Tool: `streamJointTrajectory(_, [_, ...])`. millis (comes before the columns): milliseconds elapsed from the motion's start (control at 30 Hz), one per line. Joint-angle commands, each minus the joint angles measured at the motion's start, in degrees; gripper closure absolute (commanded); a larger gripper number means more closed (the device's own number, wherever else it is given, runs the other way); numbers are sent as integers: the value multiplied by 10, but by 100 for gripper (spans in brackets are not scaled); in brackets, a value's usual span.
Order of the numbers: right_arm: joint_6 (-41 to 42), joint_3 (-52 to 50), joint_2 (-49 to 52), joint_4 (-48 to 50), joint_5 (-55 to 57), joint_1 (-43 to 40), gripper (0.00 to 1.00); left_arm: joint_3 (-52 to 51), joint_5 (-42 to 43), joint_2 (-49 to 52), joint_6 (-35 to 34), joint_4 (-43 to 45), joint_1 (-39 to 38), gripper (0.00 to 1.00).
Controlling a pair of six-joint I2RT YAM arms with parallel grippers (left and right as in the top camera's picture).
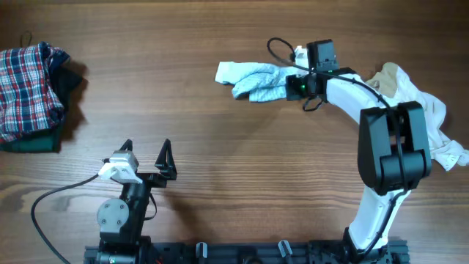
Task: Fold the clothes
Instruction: 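Lower the pants onto the table center with the right gripper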
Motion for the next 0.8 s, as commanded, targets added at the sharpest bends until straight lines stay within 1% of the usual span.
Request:
streamJointTrajectory(0, [17,-25,25,-74,-41,28,96,-2,-5,-4,3,-4,4,0])
streamJointTrajectory(167, [11,-24,23,-181,-40,96,96,-2,-5,-4,3,-4,4,0])
streamJointTrajectory(300, [11,-23,21,-243,-34,161,96,-2,-5,-4,3,-4,4,0])
streamJointTrajectory(333, [11,-23,19,-257,-34,177,97,-2,-5,-4,3,-4,4,0])
streamJointTrajectory(467, [9,-12,13,-269,-8,201,95,-2,-5,-4,3,-4,4,0])
streamJointTrajectory(667, [11,35,12,-273,7,199,96,-2,-5,-4,3,-4,4,0])
streamJointTrajectory(767, [11,35,12,-272,10,199,96,-2,-5,-4,3,-4,4,0])
